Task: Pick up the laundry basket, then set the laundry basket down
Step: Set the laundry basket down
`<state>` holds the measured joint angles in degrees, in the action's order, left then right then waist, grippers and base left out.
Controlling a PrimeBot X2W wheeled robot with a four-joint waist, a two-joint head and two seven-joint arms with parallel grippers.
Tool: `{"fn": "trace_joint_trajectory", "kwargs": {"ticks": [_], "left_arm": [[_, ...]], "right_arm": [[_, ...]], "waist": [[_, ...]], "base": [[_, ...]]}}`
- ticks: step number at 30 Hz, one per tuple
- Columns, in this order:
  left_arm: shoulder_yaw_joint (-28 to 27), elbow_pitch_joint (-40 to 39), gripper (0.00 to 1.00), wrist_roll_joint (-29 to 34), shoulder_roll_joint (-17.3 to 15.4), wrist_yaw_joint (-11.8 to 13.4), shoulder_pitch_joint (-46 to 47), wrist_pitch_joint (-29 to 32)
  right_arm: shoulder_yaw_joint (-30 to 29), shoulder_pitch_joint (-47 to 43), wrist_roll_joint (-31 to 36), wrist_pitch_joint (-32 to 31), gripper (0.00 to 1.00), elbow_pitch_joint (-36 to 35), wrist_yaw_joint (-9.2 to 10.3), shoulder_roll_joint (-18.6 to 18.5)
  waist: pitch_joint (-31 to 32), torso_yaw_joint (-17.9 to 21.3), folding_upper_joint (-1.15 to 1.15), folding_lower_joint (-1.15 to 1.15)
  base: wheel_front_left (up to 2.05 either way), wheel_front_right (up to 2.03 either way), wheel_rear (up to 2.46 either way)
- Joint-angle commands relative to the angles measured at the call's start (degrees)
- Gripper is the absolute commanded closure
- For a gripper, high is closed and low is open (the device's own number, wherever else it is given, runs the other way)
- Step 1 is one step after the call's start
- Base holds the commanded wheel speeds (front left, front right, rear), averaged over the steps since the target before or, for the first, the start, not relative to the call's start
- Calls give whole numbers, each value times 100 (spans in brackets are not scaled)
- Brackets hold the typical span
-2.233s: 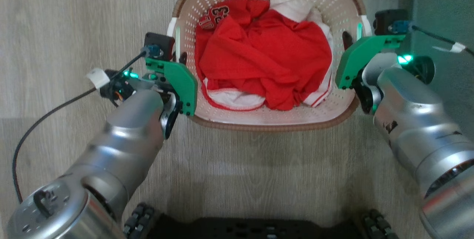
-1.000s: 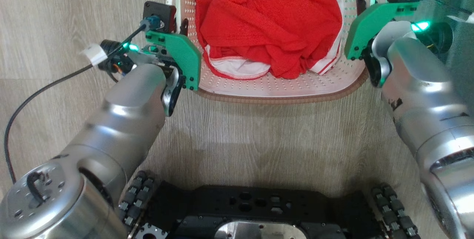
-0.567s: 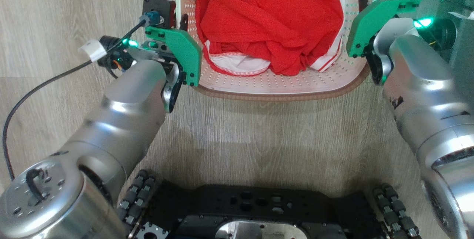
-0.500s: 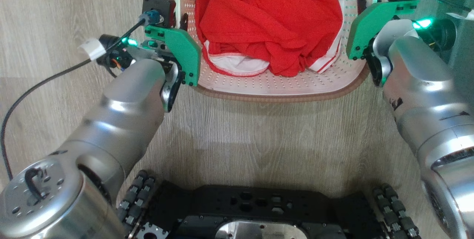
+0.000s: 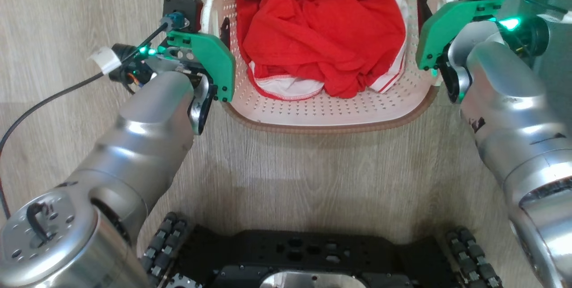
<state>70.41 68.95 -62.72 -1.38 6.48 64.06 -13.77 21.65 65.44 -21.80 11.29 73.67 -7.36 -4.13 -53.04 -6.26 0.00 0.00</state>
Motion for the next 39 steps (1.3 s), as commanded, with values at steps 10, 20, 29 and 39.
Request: {"fn": "trace_joint_trajectory", "kwargs": {"ticks": [10, 20, 29, 39], "left_arm": [[-651, -251, 0, 143, -228, 112, -134, -120], [-2632, -2094, 0, 1889, -697, 403, -1305, -122], [-4185, -3611, 0, 3349, -641, 259, -2749, -122], [-5341, -4956, 0, 4448, -369, -113, -4271, -122]], "right_arm": [[244, -233, -142, 347, 0, -257, -13, 124], [-342, -781, 524, 369, 0, -1424, -13, 125], [-775, -1897, 793, 370, 0, -2815, -13, 125], [-1209, -3421, 974, 371, 0, -4370, -13, 125]], "waist": [[704, 96, 0, 0], [1676, 162, 0, 0], [2548, 226, 0, 0], [3489, 255, 0, 0]], "base": [[0, 0, 0], [0, 0, 0], [0, 0, 0], [0, 0, 0]]}}
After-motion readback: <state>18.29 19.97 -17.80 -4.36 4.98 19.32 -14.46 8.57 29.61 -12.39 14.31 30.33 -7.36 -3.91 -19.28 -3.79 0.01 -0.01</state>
